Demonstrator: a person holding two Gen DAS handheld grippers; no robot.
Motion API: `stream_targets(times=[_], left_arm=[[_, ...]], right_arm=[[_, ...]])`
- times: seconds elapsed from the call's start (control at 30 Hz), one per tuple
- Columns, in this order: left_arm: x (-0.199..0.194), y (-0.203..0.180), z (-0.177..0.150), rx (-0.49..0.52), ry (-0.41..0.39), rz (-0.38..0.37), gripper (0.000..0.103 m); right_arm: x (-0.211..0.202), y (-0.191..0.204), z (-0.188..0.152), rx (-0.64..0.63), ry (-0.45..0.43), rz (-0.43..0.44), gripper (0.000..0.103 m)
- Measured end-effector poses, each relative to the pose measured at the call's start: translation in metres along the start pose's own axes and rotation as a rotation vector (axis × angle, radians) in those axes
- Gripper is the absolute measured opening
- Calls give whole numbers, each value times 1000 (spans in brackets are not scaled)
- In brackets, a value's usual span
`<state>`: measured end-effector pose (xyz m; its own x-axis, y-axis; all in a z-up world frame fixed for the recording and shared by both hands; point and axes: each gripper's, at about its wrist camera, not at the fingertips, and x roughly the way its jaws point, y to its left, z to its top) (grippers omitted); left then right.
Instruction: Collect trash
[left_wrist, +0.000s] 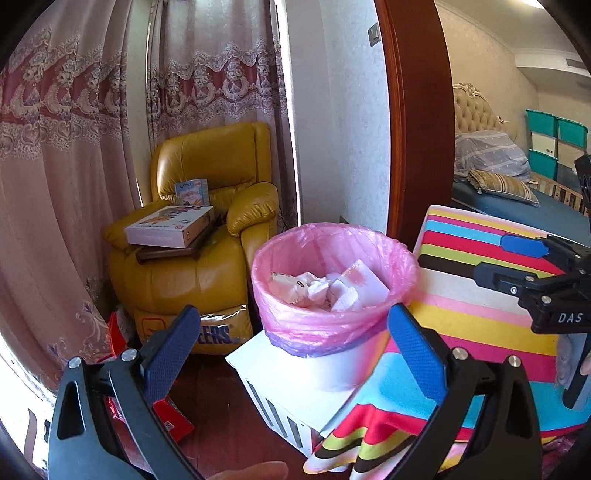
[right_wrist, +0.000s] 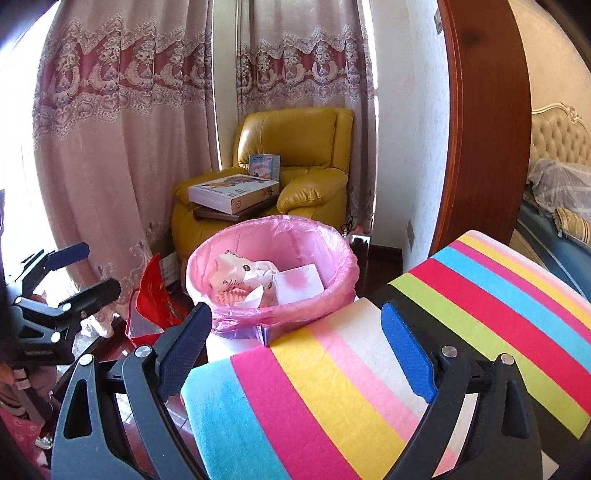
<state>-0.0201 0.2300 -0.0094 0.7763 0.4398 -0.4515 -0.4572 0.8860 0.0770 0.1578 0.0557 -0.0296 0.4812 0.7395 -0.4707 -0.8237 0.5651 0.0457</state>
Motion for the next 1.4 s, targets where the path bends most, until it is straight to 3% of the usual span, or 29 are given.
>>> stream_targets(times=[1.4], left_arm=[[2,-9,-5,-18,18,-27,99]], right_arm=[[-3,2,-7,0,-14,-16,87]])
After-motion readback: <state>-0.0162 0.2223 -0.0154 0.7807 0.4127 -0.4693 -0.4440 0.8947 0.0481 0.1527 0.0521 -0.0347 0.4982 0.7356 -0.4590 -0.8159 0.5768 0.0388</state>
